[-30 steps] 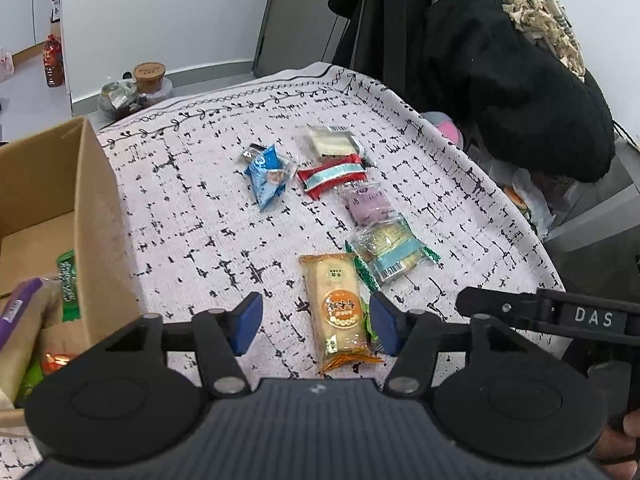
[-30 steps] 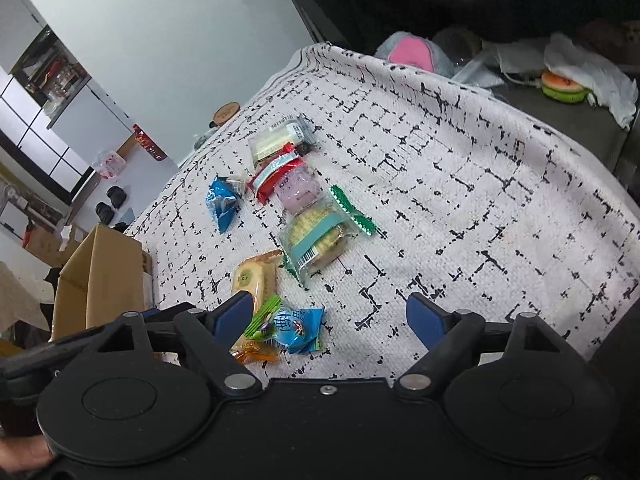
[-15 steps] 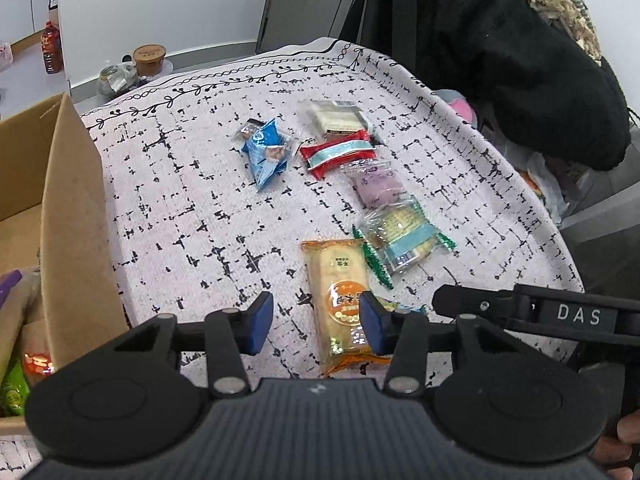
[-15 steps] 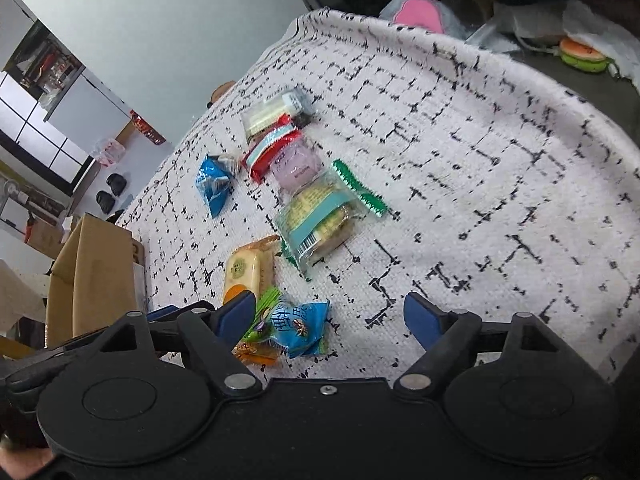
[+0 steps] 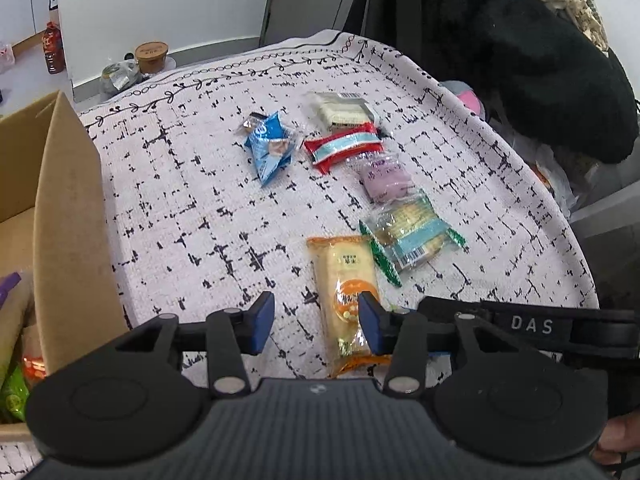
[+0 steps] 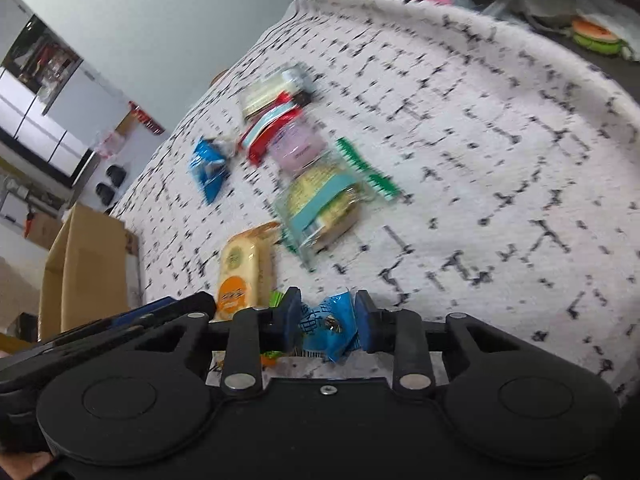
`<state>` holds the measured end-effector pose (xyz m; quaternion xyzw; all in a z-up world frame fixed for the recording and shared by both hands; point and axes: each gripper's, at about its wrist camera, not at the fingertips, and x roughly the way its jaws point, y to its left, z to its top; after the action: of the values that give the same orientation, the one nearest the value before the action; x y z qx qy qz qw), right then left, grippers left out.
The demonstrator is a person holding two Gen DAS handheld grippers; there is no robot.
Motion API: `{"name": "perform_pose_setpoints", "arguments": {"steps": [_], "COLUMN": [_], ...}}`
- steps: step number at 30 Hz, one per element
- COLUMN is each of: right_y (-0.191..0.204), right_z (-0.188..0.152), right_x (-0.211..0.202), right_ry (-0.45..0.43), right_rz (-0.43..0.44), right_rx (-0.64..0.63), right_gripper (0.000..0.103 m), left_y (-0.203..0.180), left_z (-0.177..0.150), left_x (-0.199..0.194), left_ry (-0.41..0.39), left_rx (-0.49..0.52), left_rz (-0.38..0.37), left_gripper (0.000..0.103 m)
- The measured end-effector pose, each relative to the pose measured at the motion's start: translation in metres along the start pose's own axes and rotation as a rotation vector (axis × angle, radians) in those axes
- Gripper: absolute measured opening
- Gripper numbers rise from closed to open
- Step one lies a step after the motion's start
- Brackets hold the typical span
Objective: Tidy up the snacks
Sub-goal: 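Grasp the blue candy packet with the right tool while the left tool lowers toward the yellow cake packet, then close the left tool on the yellow cake packet and lift it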
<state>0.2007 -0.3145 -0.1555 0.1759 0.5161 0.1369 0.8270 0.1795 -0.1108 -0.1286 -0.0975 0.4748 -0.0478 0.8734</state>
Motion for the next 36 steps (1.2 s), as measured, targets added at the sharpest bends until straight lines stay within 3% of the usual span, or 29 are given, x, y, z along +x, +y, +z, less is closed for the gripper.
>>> {"name": "perform_pose_setpoints", "arguments": {"steps": [9,12,17,20,21,24,26,27,36], "right_y": [-0.01,-0.011,-0.008,-0.004,-0.003,0.001,0.006,0.007,0.009], "right_z": [-0.001,-0.001,-0.002,-0.003,-0.003,-0.004,-0.005,-0.006,-0.006], "right_x": [-0.014,-0.016,-0.014,-0.01,-0.007,0.001,0.004,0.005,-0.008], "right_ry": [-0.051,-0.056,-0.037,-0.012,-0.002,0.021,0.021,0.029,0.001], "right_rz": [-0.049,-0.031,-0.019,-0.01,-0.009,-0.01,-0.014,-0.004,0.053], "right_rx": [0.043,0.056,0.046,0.035,0.031,0.01,-0.017,-0.025,-0.021], "right_gripper": [0.026,0.031,0.06,0.062,0.062,0.061,0.039,0.034,0.029], "left_y": [-0.01,-0.015,-0.012,-0.01,-0.01,-0.006,-0.004,-0.003,0.003], "left_z": [0.005,0.001,-0.009,-0.011,-0.011,-0.012,-0.013,-0.013,-0.01], "left_x": [0.011,0.017,0.028,0.027,0.027,0.024,0.021,0.02,-0.008], "left_ry": [-0.005,0.013,0.078,0.076,0.076,0.074,0.071,0.068,-0.002], "left_rx": [0.013,0.038,0.039,0.047,0.049,0.039,0.038,0.036,0.042], "left_rz": [-0.037,-0.038,-0.011,0.001,0.007,0.008,0.011,0.011,0.009], "left_gripper": [0.048,0.049,0.048,0.039,0.033,0.032,0.032,0.032,0.032]}}
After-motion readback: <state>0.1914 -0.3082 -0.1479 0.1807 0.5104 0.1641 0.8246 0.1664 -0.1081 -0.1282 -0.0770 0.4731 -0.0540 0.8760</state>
